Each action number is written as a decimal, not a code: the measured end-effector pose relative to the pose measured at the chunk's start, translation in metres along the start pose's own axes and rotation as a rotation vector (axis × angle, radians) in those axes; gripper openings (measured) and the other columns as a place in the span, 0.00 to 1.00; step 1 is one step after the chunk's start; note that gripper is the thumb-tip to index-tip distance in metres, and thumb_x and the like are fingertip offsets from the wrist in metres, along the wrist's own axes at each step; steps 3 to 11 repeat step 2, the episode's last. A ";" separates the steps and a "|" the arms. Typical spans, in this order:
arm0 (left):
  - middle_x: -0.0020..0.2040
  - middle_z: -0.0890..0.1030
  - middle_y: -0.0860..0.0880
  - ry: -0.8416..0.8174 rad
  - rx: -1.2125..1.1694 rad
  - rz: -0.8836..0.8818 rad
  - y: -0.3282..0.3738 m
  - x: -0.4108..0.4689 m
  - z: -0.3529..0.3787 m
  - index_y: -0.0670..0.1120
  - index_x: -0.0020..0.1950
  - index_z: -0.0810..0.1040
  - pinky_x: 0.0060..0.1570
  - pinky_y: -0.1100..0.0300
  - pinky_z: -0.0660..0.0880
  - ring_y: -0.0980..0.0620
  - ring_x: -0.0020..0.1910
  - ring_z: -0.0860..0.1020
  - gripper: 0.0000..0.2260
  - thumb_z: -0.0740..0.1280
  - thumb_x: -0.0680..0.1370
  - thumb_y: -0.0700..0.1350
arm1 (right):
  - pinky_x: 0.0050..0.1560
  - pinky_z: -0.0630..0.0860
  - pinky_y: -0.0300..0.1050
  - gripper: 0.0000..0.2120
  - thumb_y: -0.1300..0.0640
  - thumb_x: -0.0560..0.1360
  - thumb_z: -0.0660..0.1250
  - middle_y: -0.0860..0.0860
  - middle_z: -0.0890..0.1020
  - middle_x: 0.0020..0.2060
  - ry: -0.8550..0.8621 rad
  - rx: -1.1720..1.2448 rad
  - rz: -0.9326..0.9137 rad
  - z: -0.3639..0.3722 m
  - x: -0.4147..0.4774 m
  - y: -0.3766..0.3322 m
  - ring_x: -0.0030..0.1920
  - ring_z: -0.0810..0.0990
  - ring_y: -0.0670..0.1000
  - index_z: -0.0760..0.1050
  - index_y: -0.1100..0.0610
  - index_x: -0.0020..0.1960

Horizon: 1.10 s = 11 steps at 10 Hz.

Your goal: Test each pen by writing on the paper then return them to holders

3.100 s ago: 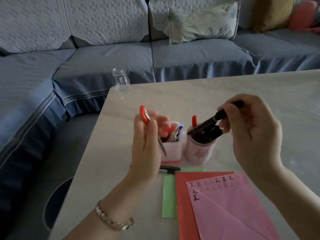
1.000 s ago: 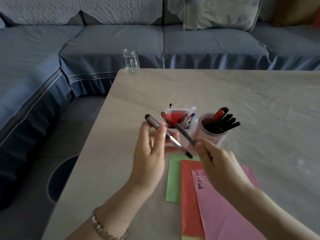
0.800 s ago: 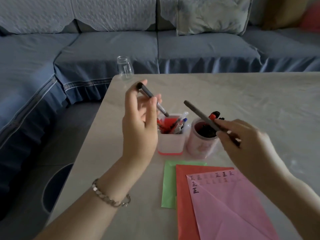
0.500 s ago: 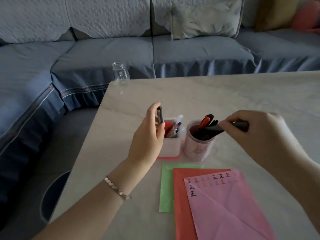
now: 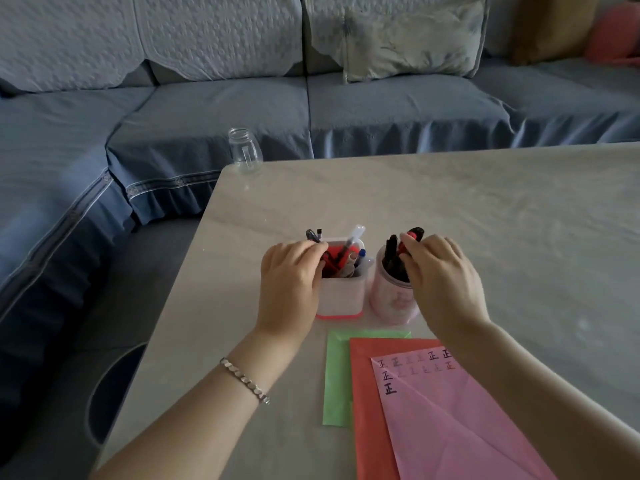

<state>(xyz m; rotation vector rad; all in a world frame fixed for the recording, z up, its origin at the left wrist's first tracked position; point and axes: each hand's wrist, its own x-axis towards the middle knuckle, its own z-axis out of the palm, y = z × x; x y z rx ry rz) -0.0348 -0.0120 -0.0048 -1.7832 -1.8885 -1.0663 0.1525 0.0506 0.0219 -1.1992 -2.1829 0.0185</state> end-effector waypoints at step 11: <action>0.66 0.72 0.43 -0.203 -0.179 -0.149 0.013 0.005 -0.011 0.42 0.66 0.73 0.65 0.52 0.64 0.47 0.66 0.68 0.18 0.56 0.78 0.43 | 0.40 0.68 0.43 0.20 0.62 0.75 0.62 0.51 0.77 0.45 -0.136 0.106 0.121 -0.023 -0.007 -0.007 0.47 0.74 0.54 0.69 0.56 0.67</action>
